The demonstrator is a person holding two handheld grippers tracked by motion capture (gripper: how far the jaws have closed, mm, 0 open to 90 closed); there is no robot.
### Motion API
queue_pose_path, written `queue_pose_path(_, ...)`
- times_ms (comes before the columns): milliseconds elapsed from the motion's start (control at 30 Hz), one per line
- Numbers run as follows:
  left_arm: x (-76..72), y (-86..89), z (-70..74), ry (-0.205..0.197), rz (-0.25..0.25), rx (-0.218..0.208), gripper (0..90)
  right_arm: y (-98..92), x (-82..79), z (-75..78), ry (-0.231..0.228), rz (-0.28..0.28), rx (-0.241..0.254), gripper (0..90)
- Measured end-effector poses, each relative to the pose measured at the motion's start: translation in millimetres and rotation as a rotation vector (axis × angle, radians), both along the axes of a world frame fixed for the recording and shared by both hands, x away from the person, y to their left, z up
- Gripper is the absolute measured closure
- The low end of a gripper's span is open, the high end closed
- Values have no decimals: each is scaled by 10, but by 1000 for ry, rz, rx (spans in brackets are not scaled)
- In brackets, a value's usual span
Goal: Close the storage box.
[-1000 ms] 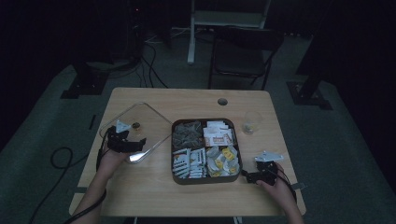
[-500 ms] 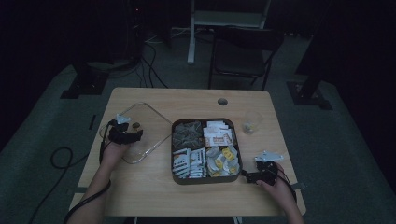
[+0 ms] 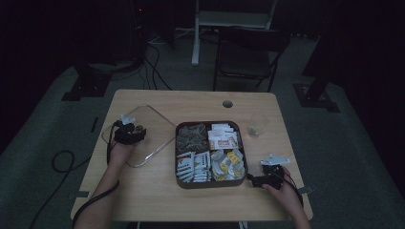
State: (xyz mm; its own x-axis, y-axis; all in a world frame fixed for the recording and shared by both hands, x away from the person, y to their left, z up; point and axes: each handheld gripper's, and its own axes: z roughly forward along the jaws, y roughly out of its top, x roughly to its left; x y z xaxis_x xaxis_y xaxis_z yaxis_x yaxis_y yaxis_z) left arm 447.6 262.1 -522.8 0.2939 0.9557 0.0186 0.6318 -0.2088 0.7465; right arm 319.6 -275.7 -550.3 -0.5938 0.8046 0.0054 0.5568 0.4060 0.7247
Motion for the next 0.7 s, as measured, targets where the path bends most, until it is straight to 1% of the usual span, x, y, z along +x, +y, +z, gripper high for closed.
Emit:
queue_pose_path(67,29,-16,-11,7,-5,15,483,0,0,0,1,0,0,122)
queue_pose_path(133,53,-21,-17,17,1,34,511,0,-1,0,1,0,1,122)
queue_pose_path(200,72,-23,-35,23,2,37,538,1,-1,0,1,0,1,122)
queue_pose_path(267,88,-30,-63,35,2,52,548,0,-1,0,1,0,0,122)
queue_pose_path(333,99,-14,-77,29,6,22,550,0,0,0,1,0,0,122)
queue_pose_path(400,100,-11,-85,22,5,19,551,0,0,0,0,0,0,122)
queue_pose_path(467,104,8,-90,22,10,3,581,0,0,0,0,0,0,122)
queue_pose_path(533,112,16,-94,22,9,-6,582,0,0,0,1,0,0,122)
queue_pose_path(700,143,-1,-90,25,16,-7,581,0,0,0,0,0,0,122)
